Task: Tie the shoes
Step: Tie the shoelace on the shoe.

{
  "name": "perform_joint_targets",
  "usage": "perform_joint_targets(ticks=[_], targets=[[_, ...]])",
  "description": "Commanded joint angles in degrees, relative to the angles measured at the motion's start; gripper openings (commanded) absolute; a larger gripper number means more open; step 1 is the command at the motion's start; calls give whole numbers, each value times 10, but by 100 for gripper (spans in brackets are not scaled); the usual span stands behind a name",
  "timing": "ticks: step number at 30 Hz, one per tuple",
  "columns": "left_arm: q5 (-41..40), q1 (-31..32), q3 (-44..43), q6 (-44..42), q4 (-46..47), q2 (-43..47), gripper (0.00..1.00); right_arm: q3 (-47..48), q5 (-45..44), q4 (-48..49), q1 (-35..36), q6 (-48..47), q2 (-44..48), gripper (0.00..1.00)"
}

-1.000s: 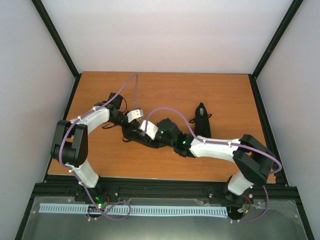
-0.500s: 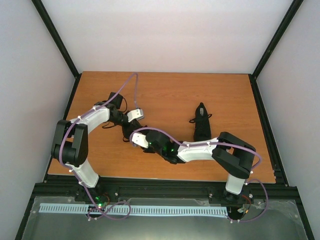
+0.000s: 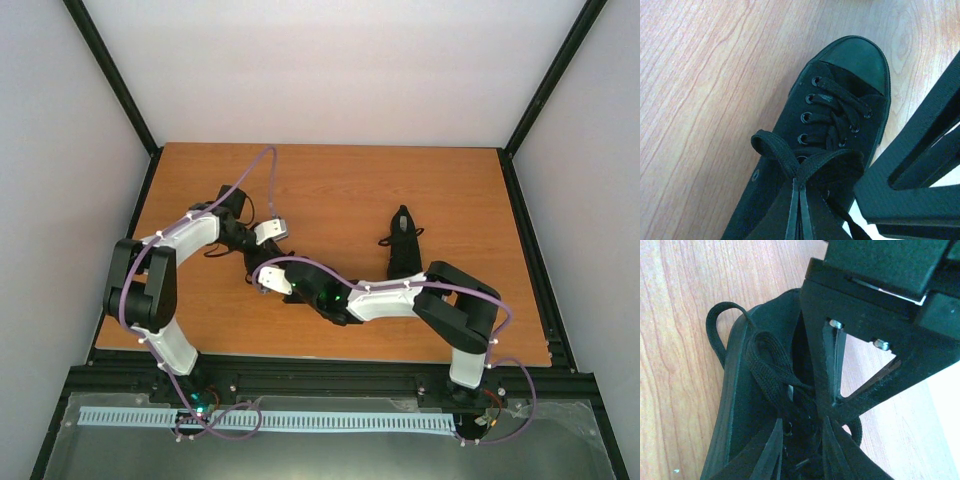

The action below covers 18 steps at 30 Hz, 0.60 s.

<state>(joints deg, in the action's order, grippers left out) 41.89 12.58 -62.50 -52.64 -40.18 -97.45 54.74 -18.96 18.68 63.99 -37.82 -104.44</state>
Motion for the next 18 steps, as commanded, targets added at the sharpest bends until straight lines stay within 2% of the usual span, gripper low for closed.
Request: perform_joint_targets(ticks=[1, 3, 6, 11, 18], targets=[[20, -3, -24, -15, -10, -11, 3, 16, -24, 2, 3, -20, -15, 23], [20, -3, -24, -16, -10, -10, 3, 16, -33, 3, 3, -23, -14, 18], [21, -3, -24, -17, -10, -12, 2, 19, -40, -3, 3, -22, -12, 4], [20, -3, -25, -15, -12, -12, 3, 30, -22, -40, 3, 26, 15, 3], [17, -3, -23, -12, -11, -11, 2, 10, 79, -82, -15, 118, 110, 3]])
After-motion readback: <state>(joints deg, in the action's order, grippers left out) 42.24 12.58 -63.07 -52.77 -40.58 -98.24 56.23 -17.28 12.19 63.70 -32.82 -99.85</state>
